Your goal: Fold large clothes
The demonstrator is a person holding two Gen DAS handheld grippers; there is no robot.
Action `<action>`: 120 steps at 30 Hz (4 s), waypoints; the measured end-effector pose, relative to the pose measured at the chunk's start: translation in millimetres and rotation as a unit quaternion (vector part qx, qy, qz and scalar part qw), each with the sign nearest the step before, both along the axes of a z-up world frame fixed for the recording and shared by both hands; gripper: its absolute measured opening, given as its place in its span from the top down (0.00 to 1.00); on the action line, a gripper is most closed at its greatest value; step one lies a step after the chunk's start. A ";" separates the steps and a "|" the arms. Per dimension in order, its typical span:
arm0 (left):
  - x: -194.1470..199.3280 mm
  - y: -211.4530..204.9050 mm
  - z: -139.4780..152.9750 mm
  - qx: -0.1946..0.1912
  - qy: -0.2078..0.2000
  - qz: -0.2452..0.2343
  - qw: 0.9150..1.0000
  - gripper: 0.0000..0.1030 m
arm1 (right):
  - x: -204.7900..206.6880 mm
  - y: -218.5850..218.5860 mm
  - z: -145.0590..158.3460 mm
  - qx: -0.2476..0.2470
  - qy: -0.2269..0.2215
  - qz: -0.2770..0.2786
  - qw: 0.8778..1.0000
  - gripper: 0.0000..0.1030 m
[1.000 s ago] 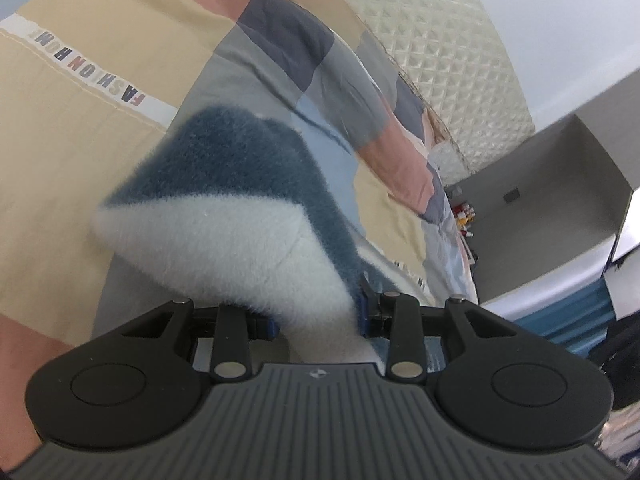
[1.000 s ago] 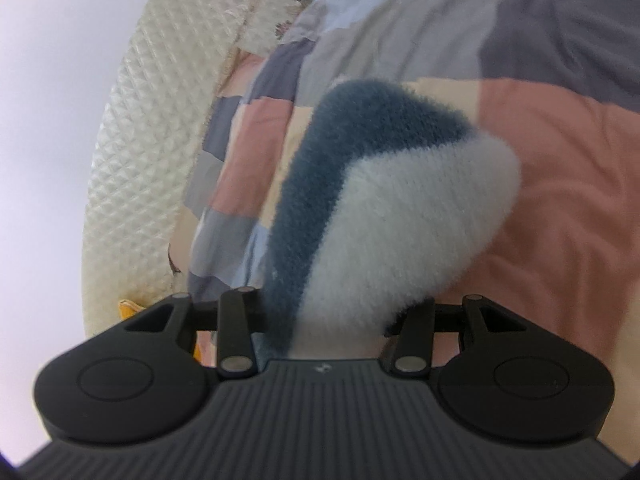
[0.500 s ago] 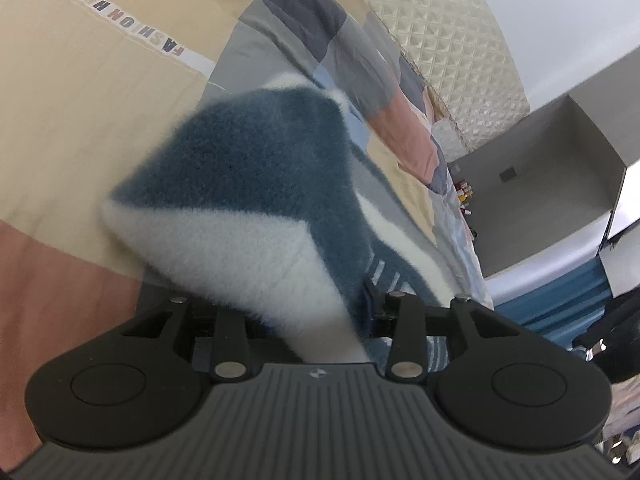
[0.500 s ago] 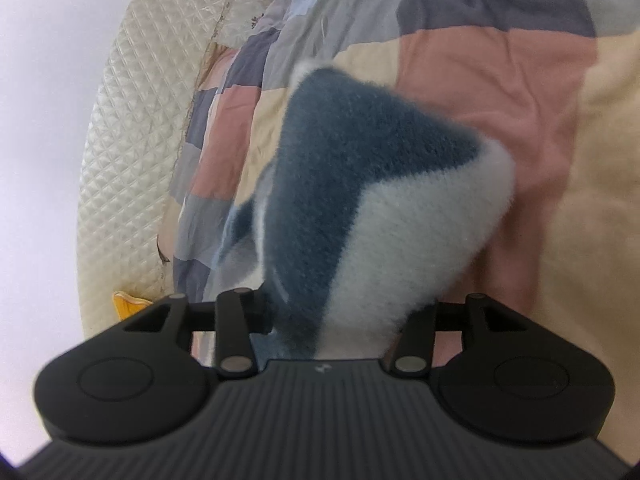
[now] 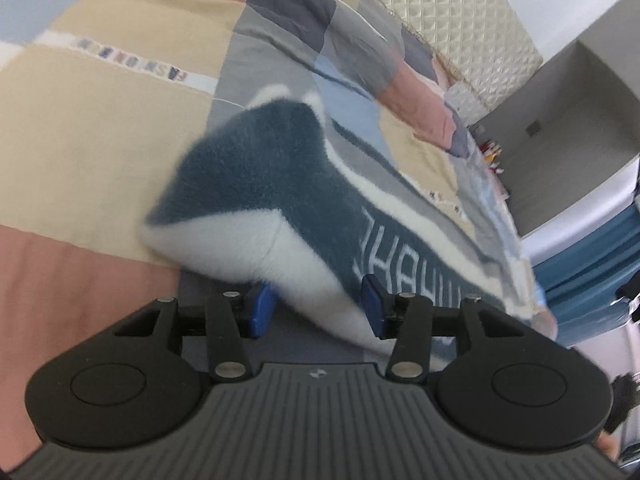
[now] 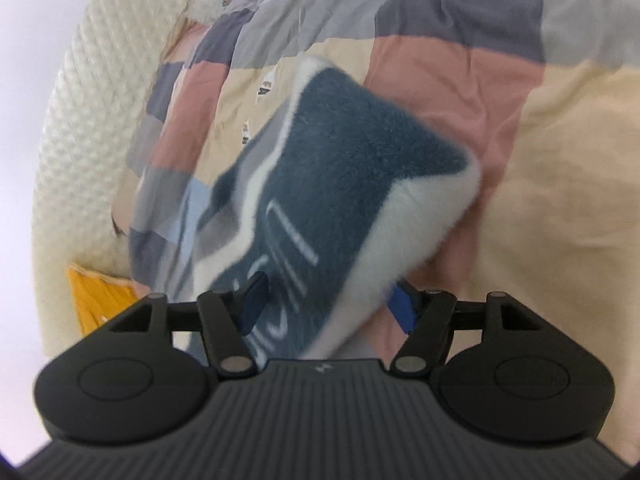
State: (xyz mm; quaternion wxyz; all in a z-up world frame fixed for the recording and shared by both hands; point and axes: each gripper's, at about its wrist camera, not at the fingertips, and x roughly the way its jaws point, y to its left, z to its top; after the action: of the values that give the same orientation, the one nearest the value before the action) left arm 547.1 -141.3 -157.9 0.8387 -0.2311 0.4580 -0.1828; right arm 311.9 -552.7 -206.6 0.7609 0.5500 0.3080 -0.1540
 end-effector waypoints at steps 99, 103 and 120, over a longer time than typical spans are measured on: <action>-435.6 44.4 211.1 0.163 -0.284 -0.045 0.944 0.06 | -311.9 250.1 172.8 -0.456 -0.111 0.168 0.867 0.00; -437.8 42.7 212.3 0.162 -0.283 -0.045 0.944 0.06 | -312.9 249.8 173.3 -0.456 -0.111 0.168 0.867 0.00; -442.3 43.4 214.4 0.163 -0.292 -0.043 0.941 0.05 | -313.3 251.7 181.2 -0.464 -0.111 0.165 0.863 0.00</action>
State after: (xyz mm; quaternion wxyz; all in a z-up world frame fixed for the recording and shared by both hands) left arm 104.8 -97.9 56.5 0.9531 -0.0073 0.2258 -0.2012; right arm -1.4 -301.0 -25.4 0.9717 0.0876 0.2004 -0.0895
